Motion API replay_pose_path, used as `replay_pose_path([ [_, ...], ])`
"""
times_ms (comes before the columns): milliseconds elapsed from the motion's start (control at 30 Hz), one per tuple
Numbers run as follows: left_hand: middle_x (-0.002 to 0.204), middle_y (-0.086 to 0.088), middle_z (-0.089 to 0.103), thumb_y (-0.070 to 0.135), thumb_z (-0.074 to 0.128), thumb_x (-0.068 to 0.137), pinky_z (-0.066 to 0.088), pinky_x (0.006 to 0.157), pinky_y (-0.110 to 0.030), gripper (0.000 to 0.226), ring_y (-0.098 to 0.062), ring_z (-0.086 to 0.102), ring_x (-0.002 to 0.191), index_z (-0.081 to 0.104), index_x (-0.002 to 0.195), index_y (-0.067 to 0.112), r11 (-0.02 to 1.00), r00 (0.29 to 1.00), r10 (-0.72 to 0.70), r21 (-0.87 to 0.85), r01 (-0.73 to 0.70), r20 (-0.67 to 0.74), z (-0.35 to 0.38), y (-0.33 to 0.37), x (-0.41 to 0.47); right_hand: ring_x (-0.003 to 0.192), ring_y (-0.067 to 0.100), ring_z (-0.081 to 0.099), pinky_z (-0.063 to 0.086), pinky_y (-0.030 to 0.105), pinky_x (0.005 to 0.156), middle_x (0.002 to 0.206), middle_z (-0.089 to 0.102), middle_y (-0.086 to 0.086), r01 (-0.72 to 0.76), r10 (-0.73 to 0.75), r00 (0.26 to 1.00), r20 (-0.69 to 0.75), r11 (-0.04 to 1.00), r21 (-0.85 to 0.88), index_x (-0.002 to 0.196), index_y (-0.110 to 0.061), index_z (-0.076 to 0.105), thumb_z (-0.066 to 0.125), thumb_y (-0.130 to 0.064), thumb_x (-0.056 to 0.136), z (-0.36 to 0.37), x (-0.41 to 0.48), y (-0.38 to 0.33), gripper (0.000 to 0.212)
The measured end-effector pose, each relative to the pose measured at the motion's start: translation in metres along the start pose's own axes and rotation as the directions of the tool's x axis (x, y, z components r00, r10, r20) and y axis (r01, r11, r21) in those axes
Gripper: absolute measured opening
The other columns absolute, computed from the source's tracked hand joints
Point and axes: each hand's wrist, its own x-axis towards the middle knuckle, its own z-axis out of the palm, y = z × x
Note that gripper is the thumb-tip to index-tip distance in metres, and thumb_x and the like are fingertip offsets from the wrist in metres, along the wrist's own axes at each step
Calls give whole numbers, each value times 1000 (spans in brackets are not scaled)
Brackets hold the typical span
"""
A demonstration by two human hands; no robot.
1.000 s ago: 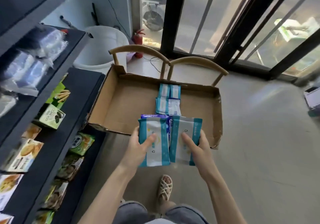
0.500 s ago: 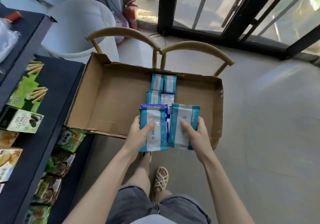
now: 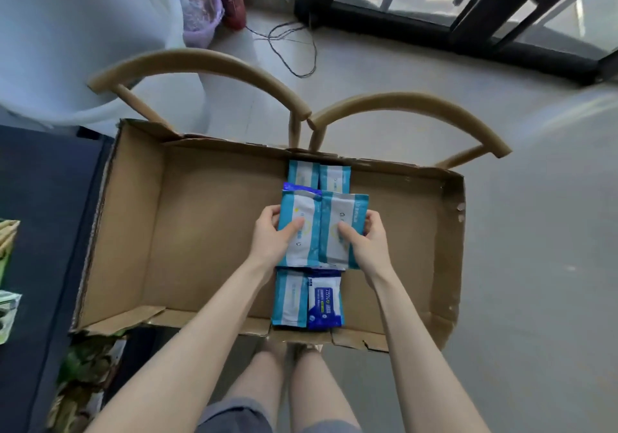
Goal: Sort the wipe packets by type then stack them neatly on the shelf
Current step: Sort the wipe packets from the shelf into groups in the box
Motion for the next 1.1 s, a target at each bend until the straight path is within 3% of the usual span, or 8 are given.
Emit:
replay_pose_path([
  [233, 108, -6, 66, 17, 72, 83, 55, 85, -43, 37, -21, 67, 96, 50, 112, 13, 998, 998, -52, 18, 52, -17, 18, -27, 119, 83, 6, 63, 51, 15, 60, 100, 63, -2, -41, 41, 998, -49, 999, 8, 114, -10, 48, 66, -10, 88, 18, 112, 34, 32],
  [433, 93, 8, 62, 18, 65, 89, 52, 58, -14, 26, -1, 64, 75, 52, 111, 13, 1000, 999, 6, 8, -5, -44, 36, -51, 175, 84, 6, 63, 51, 15, 62, 99, 63, -5, 5, -9, 997, -79, 999, -45, 115, -11, 53, 64, -14, 90, 21, 174, 66, 27],
  [500, 98, 9, 59, 22, 62, 91, 50, 64, -12, 22, -2, 62, 82, 52, 110, 18, 997, 997, 44, 63, -40, -56, 41, -59, 185, 92, 6, 57, 51, 21, 76, 106, 56, -4, 26, -39, 995, -94, 991, -131, 111, -14, 53, 61, -20, 92, 24, 185, 75, 21],
  [567, 111, 7, 46, 33, 60, 91, 46, 80, -16, 27, -6, 54, 99, 52, 114, 21, 982, 993, 86, 175, -70, -81, 44, -71, 193, 107, 9, 41, 36, 26, 98, 122, 40, 0, 37, -94, 985, -148, 935, -352, 121, -17, 50, 57, -36, 91, 28, 192, 85, 36],
  [700, 135, 8, 38, 63, 46, 84, 33, 109, -40, 64, -9, 37, 126, 41, 136, 26, 938, 987, 159, 315, -145, -22, 43, -90, 203, 137, 18, 23, 16, 41, 113, 153, 22, 2, 90, -180, 975, -128, 854, -513, 151, -23, 14, 38, -50, 88, 33, 199, 99, 73],
  [900, 139, 7, 47, 64, 43, 87, 44, 102, -42, 71, -10, 50, 122, 24, 146, 29, 940, 990, 122, 314, -137, 66, 42, -90, 204, 129, 17, 43, 35, 49, 107, 144, 41, -4, 124, -152, 988, -15, 860, -494, 150, -31, 5, 38, -56, 91, 25, 208, 107, 72],
  [1033, 111, 16, 61, 41, 48, 96, 51, 82, -25, 30, -3, 60, 99, 43, 125, 34, 927, 993, 86, 359, -108, 77, 37, -74, 196, 119, 18, 52, 42, 49, 100, 135, 50, -4, 112, -126, 992, 12, 837, -535, 147, -28, 17, 39, -60, 86, 19, 205, 95, 72],
  [1100, 105, 21, 58, 34, 49, 97, 46, 69, -11, 29, 5, 56, 89, 47, 126, 30, 898, 992, 85, 425, -116, 90, 32, -64, 187, 115, 19, 54, 44, 48, 97, 130, 53, -2, 105, -116, 993, 19, 809, -578, 143, -24, 26, 44, -53, 88, 16, 198, 86, 65],
])
